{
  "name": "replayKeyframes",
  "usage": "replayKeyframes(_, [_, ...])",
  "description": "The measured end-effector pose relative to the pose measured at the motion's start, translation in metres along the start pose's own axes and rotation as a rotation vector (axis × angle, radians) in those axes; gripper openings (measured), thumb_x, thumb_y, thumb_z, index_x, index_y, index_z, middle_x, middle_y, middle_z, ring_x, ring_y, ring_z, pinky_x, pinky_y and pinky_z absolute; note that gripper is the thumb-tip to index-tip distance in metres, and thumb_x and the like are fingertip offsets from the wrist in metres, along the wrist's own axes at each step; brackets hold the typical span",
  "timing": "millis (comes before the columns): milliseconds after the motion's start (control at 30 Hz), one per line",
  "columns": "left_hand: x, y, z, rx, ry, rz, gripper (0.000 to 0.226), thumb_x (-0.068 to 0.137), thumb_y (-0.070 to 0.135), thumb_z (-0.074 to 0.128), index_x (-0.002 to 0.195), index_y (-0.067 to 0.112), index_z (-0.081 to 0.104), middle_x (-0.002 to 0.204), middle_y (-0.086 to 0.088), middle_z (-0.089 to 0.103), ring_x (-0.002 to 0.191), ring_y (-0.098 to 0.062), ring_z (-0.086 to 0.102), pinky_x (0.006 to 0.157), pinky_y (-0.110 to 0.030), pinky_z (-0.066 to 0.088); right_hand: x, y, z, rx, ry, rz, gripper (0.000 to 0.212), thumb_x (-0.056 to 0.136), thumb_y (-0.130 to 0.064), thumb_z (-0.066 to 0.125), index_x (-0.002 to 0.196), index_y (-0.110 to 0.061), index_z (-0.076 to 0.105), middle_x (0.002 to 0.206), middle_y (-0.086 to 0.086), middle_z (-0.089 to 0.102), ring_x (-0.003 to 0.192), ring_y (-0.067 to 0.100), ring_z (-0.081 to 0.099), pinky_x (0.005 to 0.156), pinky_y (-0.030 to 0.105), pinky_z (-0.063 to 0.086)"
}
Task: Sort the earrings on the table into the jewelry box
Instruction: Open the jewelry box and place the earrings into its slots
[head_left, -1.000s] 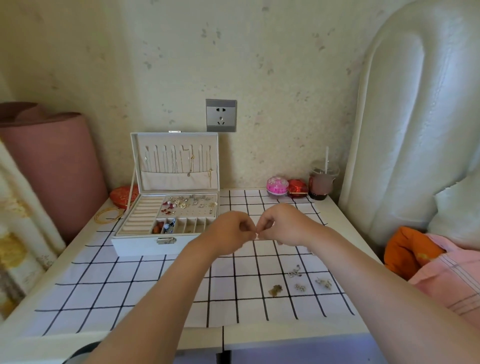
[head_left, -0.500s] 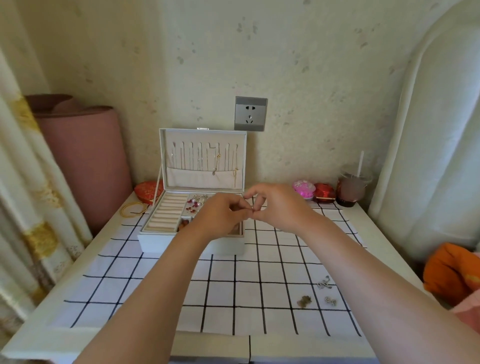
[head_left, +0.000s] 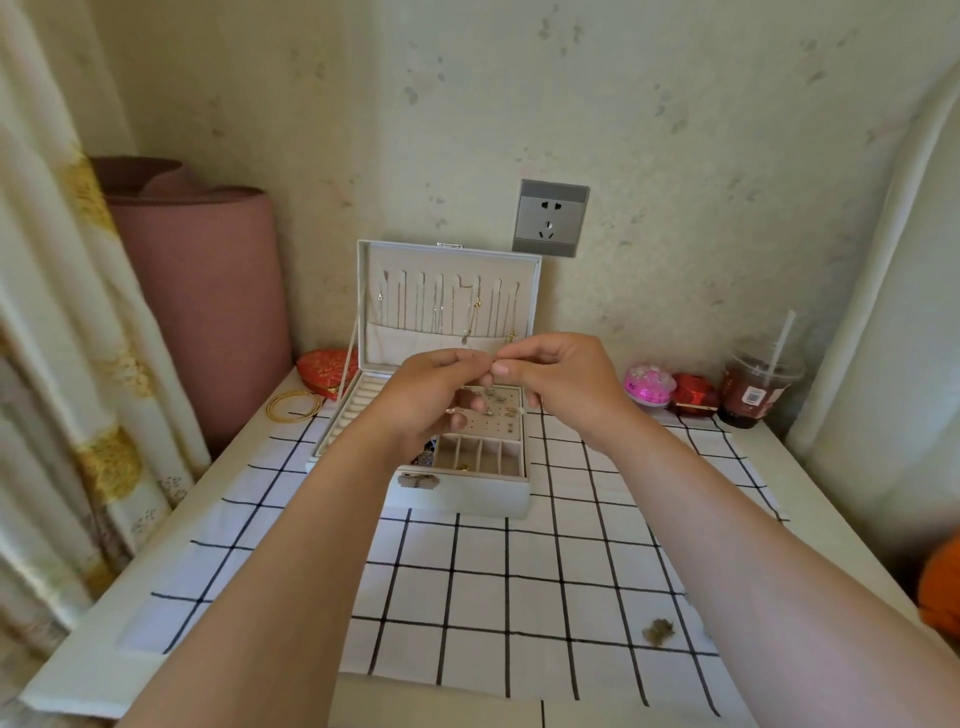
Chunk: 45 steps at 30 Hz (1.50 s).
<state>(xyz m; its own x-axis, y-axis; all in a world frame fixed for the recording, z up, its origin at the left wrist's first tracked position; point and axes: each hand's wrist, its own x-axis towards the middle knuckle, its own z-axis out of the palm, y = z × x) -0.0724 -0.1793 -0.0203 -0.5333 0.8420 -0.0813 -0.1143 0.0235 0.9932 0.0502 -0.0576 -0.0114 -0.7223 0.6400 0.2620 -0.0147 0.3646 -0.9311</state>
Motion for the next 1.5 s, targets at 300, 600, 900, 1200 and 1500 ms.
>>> replayKeyframes(300, [0.009,-0.003,-0.019,0.049,0.156,0.05,0.014,0.089,0.021,0.071,0.101,0.014,0.072,0.086,0.004,0.074,0.057,-0.006,0.06,0.049,-0.019,0.043,0.019,0.021,0.009,-0.343,0.025,0.002,0.011,0.084,-0.017,0.077,0.078,-0.026,0.079,0.074,-0.016,0.072,0.067,-0.006,0.063,0.072,0.021,0.051])
replayKeyframes(600, [0.01,-0.014,-0.024,0.13,0.228,0.115,0.008,0.086,0.025,0.074,0.091,0.019,0.073,0.08,0.004,0.069,0.064,-0.007,0.06,0.057,-0.022,0.049,0.021,0.03,0.02,-1.029,-0.144,0.035,0.012,0.087,-0.025,0.068,0.08,-0.028,0.077,0.09,-0.012,0.074,0.094,0.012,0.066,0.076,0.028,0.052])
replayKeyframes(900, [0.01,-0.015,-0.028,0.113,0.205,0.098,0.012,0.088,0.022,0.072,0.098,0.017,0.075,0.082,0.007,0.073,0.061,-0.005,0.058,0.053,-0.018,0.047,0.02,0.032,0.022,-1.114,-0.158,-0.027,0.021,0.085,-0.021,0.064,0.066,-0.029,0.068,0.078,-0.013,0.071,0.085,0.012,0.066,0.065,0.024,0.044])
replayKeyframes(1200, [0.008,-0.011,-0.029,0.063,0.184,0.08,0.016,0.093,0.029,0.066,0.098,0.016,0.074,0.089,0.008,0.073,0.062,-0.005,0.058,0.056,-0.02,0.044,0.02,0.031,0.016,-0.791,-0.126,-0.024,0.011,0.086,-0.021,0.072,0.078,-0.029,0.074,0.081,-0.016,0.069,0.083,0.002,0.065,0.076,0.028,0.053])
replayKeyframes(1500, [0.011,-0.004,-0.017,-0.077,0.103,0.066,0.013,0.092,0.032,0.067,0.101,0.025,0.072,0.087,0.011,0.07,0.073,-0.007,0.06,0.06,-0.02,0.046,0.018,-0.02,0.011,-0.307,-0.081,-0.227,0.021,0.077,-0.011,0.084,0.097,-0.012,0.077,0.087,0.001,0.074,0.05,-0.007,0.055,0.055,0.005,0.04])
